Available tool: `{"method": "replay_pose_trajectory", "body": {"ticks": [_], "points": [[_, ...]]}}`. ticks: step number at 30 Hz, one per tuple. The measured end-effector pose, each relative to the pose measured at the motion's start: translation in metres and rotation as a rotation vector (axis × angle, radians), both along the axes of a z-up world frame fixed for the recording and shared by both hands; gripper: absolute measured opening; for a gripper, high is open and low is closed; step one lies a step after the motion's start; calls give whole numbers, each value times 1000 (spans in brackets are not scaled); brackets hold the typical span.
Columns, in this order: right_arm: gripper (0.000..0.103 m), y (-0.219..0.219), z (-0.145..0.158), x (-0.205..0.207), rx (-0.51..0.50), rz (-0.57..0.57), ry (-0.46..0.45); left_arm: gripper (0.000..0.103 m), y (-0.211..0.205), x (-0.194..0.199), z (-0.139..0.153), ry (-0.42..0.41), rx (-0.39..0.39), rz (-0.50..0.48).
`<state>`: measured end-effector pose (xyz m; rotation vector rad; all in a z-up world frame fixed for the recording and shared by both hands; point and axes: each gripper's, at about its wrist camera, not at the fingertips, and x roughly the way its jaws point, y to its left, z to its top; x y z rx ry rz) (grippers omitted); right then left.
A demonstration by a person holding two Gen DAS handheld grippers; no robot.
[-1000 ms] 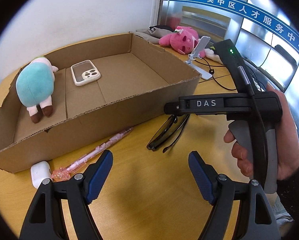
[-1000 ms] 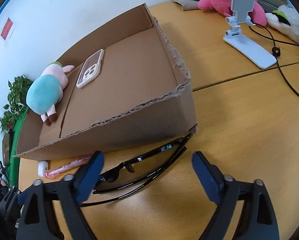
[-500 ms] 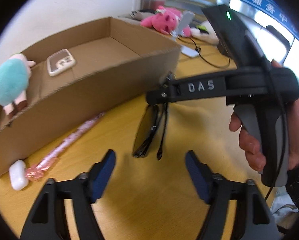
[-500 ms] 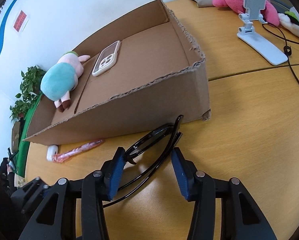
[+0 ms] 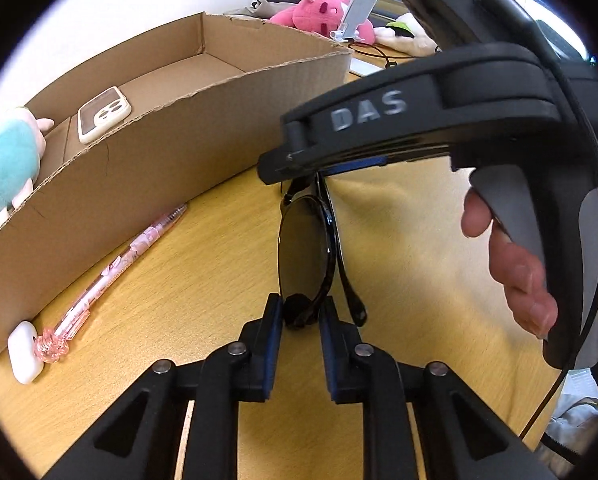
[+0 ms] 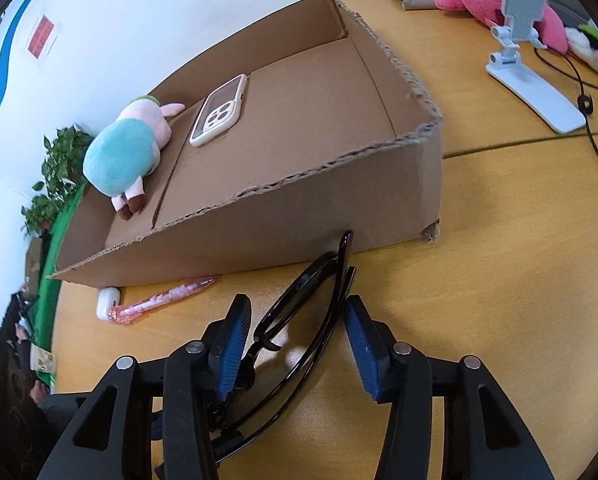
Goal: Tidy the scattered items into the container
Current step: 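Close the right gripper on the black sunglasses frame and lift them, then carry the sunglasses with the right gripper over the box and lower them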
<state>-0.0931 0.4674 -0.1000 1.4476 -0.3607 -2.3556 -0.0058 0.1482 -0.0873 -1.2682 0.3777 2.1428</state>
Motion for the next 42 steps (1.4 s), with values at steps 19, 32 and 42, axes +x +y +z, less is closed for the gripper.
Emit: {"method": "replay_pose_trajectory", "body": {"ticks": [19,32,42], "points": [[37,-8,71,31,-82,17,135,17,-9,44,61,218,21,26],[14,-36,124,22,-97,100,228,17,-19,39,95,292,85,95],[13,-68,190,1,-54,166,364,17,-30,-6,138,371,158,173]]}}
